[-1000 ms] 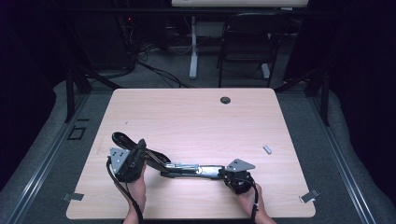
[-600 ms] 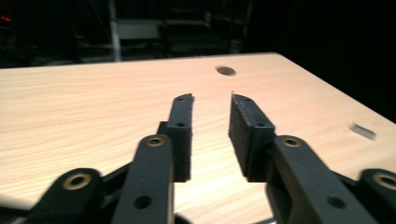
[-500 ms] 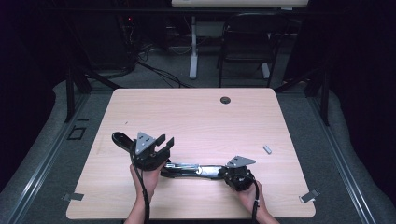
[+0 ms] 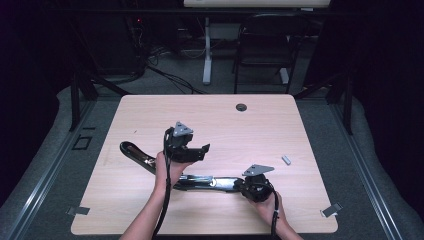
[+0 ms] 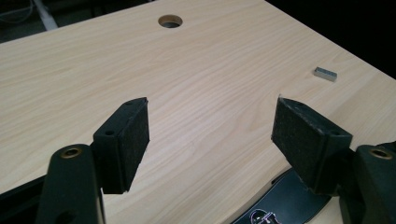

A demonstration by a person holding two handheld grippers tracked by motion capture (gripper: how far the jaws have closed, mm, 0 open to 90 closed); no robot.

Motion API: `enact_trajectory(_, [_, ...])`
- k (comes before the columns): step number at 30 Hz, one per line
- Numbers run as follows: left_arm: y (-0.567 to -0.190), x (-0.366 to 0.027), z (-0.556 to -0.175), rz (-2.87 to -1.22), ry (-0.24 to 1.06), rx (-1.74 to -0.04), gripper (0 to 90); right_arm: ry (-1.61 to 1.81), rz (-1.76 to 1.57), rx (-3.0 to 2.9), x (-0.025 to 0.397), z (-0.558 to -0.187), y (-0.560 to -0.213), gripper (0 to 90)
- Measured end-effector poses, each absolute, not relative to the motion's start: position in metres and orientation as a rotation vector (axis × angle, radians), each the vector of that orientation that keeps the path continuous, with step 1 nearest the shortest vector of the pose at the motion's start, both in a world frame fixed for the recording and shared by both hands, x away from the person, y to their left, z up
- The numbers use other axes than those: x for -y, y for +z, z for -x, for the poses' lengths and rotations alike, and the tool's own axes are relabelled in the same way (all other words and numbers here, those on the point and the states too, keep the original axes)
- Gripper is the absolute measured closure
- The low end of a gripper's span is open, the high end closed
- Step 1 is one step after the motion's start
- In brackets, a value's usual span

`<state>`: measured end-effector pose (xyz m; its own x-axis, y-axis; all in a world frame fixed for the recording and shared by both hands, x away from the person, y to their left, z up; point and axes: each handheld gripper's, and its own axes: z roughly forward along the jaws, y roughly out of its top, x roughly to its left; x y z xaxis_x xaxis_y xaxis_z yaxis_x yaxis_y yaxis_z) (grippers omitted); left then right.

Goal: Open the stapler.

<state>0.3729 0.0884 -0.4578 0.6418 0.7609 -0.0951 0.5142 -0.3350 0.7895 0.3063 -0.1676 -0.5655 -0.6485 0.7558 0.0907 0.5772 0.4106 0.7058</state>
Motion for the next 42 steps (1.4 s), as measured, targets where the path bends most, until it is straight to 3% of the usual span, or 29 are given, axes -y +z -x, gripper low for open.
enact_trajectory(7, [-0.467, -0.091, -0.377, -2.093, 0.274, -0.987, 19.3, 1.061, -1.17, -2.468, 0.167, -0.309, -0.563, 83.7])
enact_trajectory(15, [-0.474, -0.105, -0.351, -2.133, 0.225, -0.935, 15.4, 1.019, -1.178, -2.546, 0.164, -0.313, -0.557, 74.6])
enact_trajectory(34, [-0.479, -0.137, -0.304, -2.196, 0.25, -0.878, 10.4, 0.86, -1.139, -2.607, 0.178, -0.323, -0.536, 41.5])
enact_trajectory(42, [-0.474, -0.129, -0.291, -2.208, 0.244, -0.824, 10.2, 0.849, -1.156, -2.623, 0.187, -0.329, -0.532, 35.2])
